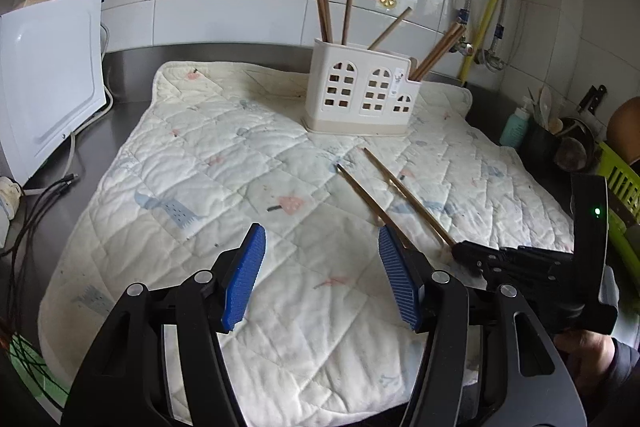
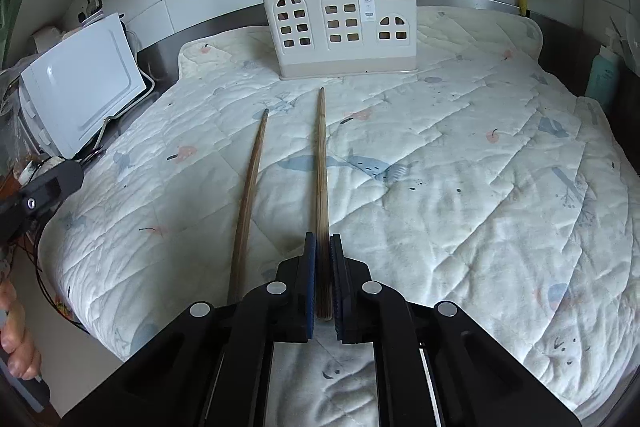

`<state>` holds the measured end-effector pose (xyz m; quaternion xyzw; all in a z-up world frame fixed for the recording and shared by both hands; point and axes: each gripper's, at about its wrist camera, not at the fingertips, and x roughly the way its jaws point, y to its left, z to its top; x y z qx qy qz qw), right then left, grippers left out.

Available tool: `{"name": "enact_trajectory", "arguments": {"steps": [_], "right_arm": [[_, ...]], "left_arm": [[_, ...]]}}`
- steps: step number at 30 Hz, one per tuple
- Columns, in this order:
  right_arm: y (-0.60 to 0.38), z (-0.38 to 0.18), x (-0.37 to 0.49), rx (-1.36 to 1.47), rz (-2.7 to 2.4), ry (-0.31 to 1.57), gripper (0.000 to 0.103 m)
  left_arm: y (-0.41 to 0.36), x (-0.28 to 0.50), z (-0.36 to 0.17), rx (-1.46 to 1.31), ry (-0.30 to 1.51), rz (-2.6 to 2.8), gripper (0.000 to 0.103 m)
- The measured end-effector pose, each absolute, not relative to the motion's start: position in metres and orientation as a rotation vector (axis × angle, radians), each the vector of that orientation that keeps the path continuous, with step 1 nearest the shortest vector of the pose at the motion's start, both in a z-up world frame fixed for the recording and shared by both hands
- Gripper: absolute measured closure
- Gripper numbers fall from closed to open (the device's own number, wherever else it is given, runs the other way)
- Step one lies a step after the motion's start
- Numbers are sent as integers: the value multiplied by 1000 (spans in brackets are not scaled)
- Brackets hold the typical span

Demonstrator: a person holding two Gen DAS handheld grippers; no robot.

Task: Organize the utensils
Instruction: 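Close the right gripper on a mat chopstick while the left gripper approaches the last one, then close the left gripper on the last chopstick while the right gripper holds its own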

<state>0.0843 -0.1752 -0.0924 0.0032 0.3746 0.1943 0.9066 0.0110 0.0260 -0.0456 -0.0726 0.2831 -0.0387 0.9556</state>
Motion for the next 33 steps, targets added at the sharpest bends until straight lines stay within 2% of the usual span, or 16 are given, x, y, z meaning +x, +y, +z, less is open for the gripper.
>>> {"name": "enact_trajectory", "arguments": {"steps": [7,10,14,20,31,33], "right_arm": [[-205,-87,75,9,403,760,96],[-215,-86,71,15,417,756,96],[-223,-87,65,5,426,744,96],[-231,-93,64,23,450,757,96],[-235,-97,65,37,471,766,96],[-236,-98,65,37,473,767,96]], "left_arm": [[-25,-3,-65,-150,610,-134,46],[-44,-5,-71,-167,626,-144,52],[-67,-2,-82,-180,662,-146,68],[-86,7,-92,-150,688,-113,80],[-93,19,-104,-159,721,-58,80],[-93,21,-105,-164,722,-37,85]]}}
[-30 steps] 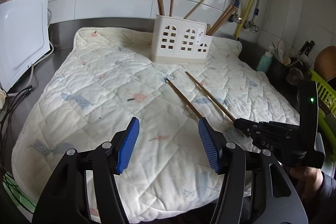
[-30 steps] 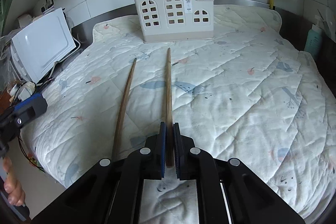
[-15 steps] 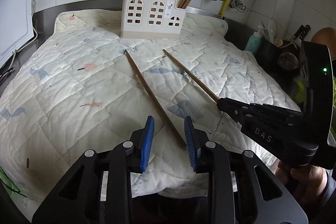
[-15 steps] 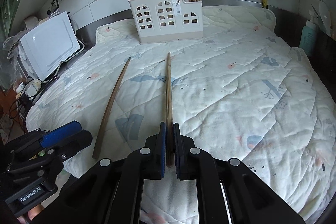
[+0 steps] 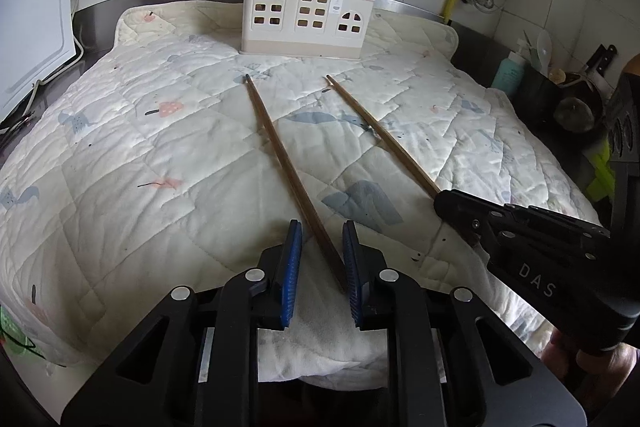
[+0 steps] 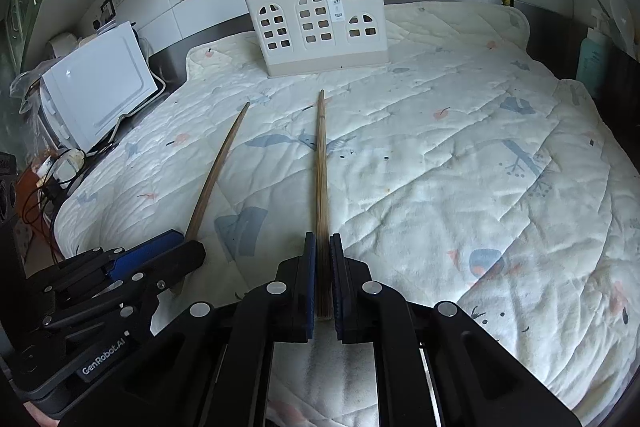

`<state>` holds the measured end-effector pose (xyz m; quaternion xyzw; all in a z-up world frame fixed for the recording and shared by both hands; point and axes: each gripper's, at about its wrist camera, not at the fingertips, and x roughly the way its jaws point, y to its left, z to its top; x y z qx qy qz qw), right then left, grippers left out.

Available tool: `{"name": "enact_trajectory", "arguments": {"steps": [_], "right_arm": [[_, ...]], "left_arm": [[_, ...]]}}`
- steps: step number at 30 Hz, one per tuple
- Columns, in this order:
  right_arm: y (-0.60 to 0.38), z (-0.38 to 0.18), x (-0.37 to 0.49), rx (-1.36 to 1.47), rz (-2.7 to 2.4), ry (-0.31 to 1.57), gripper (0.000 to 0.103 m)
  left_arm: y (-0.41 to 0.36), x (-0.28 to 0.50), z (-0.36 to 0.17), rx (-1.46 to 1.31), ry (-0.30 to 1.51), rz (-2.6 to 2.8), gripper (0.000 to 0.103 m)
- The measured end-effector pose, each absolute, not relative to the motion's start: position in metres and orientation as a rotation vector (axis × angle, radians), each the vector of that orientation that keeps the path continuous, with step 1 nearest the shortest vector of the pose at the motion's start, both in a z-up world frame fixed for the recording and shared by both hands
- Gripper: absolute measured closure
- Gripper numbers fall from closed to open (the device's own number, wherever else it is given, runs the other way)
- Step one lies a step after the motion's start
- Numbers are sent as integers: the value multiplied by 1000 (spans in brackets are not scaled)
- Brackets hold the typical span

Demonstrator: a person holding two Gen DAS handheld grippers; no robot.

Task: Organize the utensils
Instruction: 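Close the left gripper on the last chopstick while the right gripper holds its own, then lift the left gripper's chopstick over the holder while the right gripper lifts its own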

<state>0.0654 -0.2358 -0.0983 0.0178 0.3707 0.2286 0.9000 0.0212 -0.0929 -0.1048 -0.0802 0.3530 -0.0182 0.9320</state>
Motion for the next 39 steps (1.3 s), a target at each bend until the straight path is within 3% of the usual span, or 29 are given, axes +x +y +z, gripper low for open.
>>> {"name": "enact_trajectory", "arguments": {"steps": [8,22,39], "right_arm": [[-236,-99,65,30,476,763,96],[-235,-97,61,34,463,740,96],[-237,8,58,-11,502,516,96]], "left_arm": [[-81,29,-101,-136,759,-49,95],[-68,31,-102,-149,762,-107,95],[-33,27,-32,-86,529,-132,98]]}}
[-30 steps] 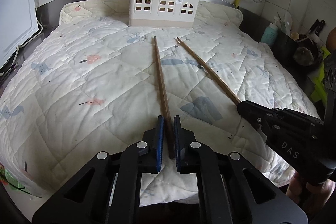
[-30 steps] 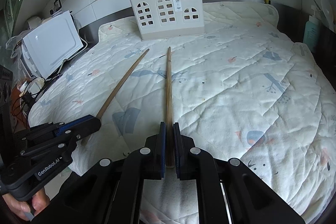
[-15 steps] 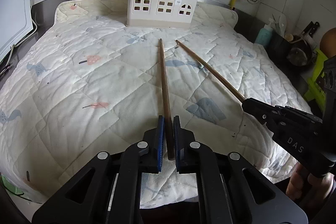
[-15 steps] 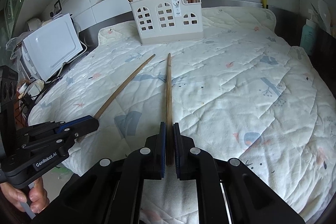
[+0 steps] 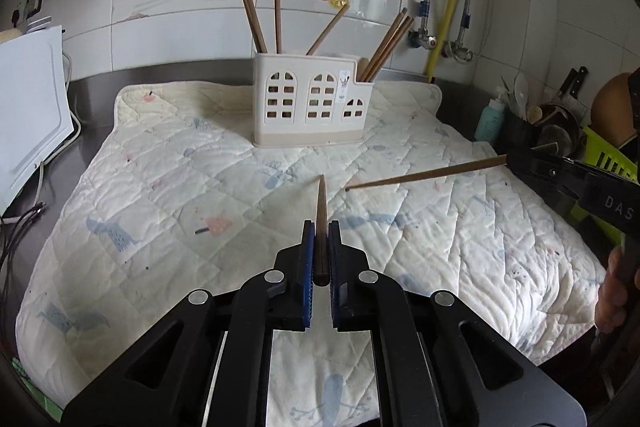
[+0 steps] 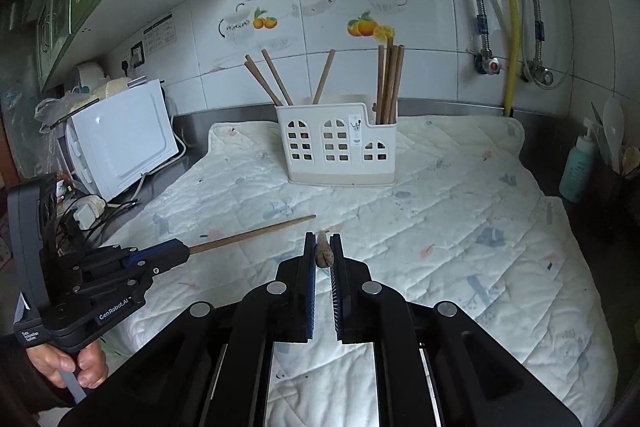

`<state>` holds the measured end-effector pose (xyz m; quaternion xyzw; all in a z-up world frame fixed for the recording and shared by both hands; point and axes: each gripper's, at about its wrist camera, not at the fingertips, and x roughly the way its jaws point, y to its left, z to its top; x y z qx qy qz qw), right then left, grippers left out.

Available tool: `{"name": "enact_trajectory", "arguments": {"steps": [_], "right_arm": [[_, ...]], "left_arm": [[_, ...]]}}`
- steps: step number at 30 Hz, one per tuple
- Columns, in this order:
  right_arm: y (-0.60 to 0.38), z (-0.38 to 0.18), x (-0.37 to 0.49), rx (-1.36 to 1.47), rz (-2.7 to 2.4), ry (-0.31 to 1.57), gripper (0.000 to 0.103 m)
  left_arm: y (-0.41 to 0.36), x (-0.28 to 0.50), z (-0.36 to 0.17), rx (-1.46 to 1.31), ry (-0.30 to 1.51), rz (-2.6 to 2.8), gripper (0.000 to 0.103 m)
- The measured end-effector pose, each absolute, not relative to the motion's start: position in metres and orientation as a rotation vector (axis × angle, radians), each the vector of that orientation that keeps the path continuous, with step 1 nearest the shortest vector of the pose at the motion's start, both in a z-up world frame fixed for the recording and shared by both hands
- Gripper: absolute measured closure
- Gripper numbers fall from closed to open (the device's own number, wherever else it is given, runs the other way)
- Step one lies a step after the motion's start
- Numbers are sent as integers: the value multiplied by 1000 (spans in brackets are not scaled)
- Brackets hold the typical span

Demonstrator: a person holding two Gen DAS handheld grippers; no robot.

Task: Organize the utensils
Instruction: 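Lift the left gripper's chopstick over the holder while the right gripper lifts its own, then lower the left gripper's chopstick into the holder and open while the right gripper releases its own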

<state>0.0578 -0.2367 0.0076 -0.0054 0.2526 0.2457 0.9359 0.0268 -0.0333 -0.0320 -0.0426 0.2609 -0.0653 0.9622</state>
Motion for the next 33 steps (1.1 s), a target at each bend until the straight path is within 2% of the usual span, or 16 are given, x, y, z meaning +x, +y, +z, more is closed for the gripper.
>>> {"name": "enact_trajectory", "arguments": {"steps": [8,28,33], "right_arm": [[-226,48,81,-7,545,497,96],[-217,180,170,-138,473,374,96],[-207,193,192,-171,436,356,96]], "left_arm": [[-20,48,2,-64,454,-168,98],[-5,114,63,-62,410,-216,98],[0,122,80,-62,391,-216,98]]}}
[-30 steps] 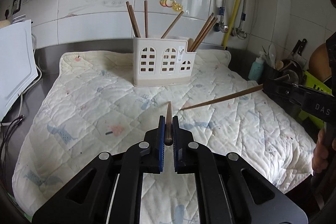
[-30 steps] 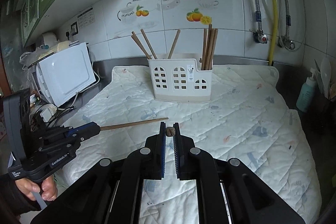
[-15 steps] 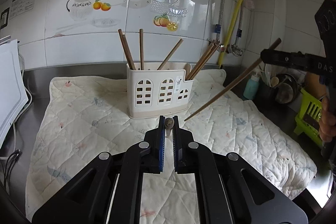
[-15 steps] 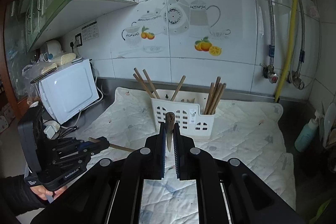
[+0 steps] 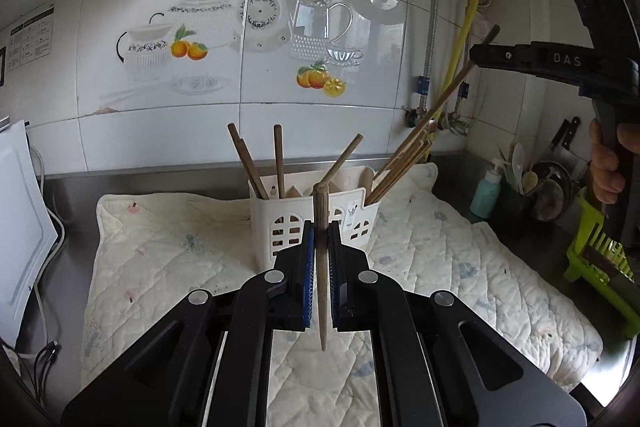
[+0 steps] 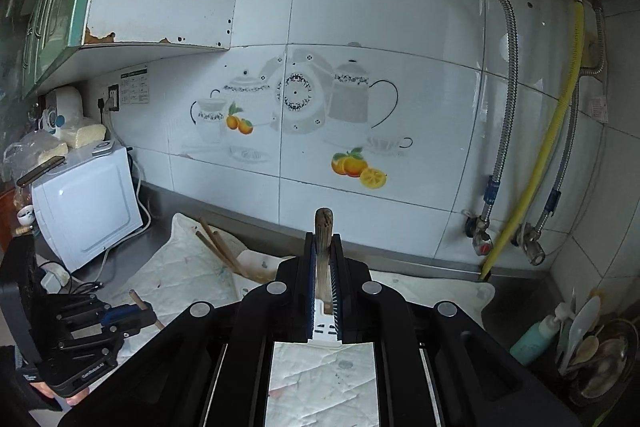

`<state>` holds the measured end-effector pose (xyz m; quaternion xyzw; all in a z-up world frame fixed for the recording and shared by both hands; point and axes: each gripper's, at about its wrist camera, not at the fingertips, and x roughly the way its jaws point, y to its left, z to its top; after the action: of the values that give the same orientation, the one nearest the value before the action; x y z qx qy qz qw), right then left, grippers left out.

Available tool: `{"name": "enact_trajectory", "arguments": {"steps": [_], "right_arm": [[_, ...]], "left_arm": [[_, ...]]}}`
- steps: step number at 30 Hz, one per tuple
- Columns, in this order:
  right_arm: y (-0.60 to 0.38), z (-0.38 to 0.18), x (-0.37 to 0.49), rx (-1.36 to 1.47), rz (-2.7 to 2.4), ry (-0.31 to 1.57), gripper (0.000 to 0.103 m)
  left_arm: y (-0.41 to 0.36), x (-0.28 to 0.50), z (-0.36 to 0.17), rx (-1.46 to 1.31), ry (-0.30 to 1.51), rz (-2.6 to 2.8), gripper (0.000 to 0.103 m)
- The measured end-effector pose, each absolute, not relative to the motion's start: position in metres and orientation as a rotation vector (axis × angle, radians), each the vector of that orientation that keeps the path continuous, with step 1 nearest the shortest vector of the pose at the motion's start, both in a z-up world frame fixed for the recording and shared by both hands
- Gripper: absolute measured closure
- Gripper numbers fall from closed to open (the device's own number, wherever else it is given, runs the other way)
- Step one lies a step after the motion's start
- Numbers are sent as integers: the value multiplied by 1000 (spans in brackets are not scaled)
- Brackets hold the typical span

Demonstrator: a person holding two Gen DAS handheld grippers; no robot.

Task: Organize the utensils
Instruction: 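Lower the left gripper's chopstick into the holder and open while the right gripper releases its own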

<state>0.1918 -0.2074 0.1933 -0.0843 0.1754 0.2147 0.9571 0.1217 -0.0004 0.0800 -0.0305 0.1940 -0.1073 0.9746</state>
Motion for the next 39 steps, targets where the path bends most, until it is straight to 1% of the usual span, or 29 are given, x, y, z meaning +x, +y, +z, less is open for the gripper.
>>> {"name": "enact_trajectory", "arguments": {"steps": [8,15,18,20,21,25,32,34,39], "right_arm": [[-192,169,246,-204,402,455,96],[-191,140,282,-170,413,548,96],[-192,133,286,-173,417,548,91],[-195,131,284,-178,413,538,85],[-196,131,284,-179,410,532,80],[-206,134,277,-171,407,503,79],[-222,137,253,-167,428,442,71],[-224,136,245,-174,438,435,66],[-230,126,228,-172,471,427,66]], "left_arm": [[-2,130,115,-44,329,-230,98],[-10,143,164,-20,219,-231,98],[-14,151,185,-1,165,-213,98],[-15,159,196,5,144,-206,98],[-16,163,201,12,130,-194,98],[-18,181,215,23,93,-158,98],[-21,218,219,-2,83,-130,98],[-21,229,213,-9,95,-116,98],[-20,250,190,-19,141,-99,98]]}}
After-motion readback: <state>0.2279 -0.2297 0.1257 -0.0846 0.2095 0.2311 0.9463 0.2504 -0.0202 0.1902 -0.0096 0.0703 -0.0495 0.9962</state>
